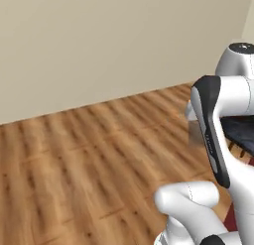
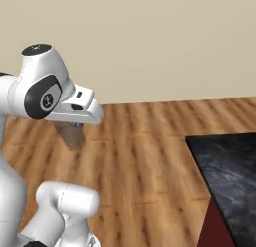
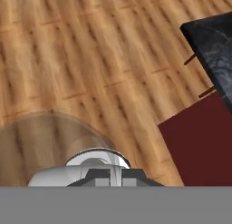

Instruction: There is a bowl on the dining counter. Grab a lemon wedge from the fridge and place it in the bowl. Then get the liquor bottle and glass cup from the cabinet and place them next to the bowl.

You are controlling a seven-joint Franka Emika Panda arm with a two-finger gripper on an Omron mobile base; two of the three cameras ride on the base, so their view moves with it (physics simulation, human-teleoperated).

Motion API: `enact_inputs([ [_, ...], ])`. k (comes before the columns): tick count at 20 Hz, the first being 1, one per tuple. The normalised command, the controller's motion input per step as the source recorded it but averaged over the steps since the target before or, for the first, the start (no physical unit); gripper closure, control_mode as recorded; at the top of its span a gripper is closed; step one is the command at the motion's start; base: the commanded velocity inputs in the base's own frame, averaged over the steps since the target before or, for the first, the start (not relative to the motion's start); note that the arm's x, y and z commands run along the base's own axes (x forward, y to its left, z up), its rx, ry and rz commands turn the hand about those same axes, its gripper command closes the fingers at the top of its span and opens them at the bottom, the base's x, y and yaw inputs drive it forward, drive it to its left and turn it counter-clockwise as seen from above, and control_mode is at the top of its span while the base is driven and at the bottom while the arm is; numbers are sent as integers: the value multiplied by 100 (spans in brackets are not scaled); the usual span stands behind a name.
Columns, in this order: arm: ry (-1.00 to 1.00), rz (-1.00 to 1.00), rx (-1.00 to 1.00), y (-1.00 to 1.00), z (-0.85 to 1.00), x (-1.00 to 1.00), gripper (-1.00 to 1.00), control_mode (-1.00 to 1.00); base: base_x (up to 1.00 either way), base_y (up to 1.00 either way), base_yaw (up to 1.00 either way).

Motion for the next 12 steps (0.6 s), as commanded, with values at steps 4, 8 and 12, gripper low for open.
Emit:
enact_inputs([
  [4,0,0,0,0,0,0,100,100,86,54,-43],
  [8,0,0,0,0,0,0,100,100,74,60,-45],
  [12,0,0,0,0,0,0,100,100,65,65,-46],
])
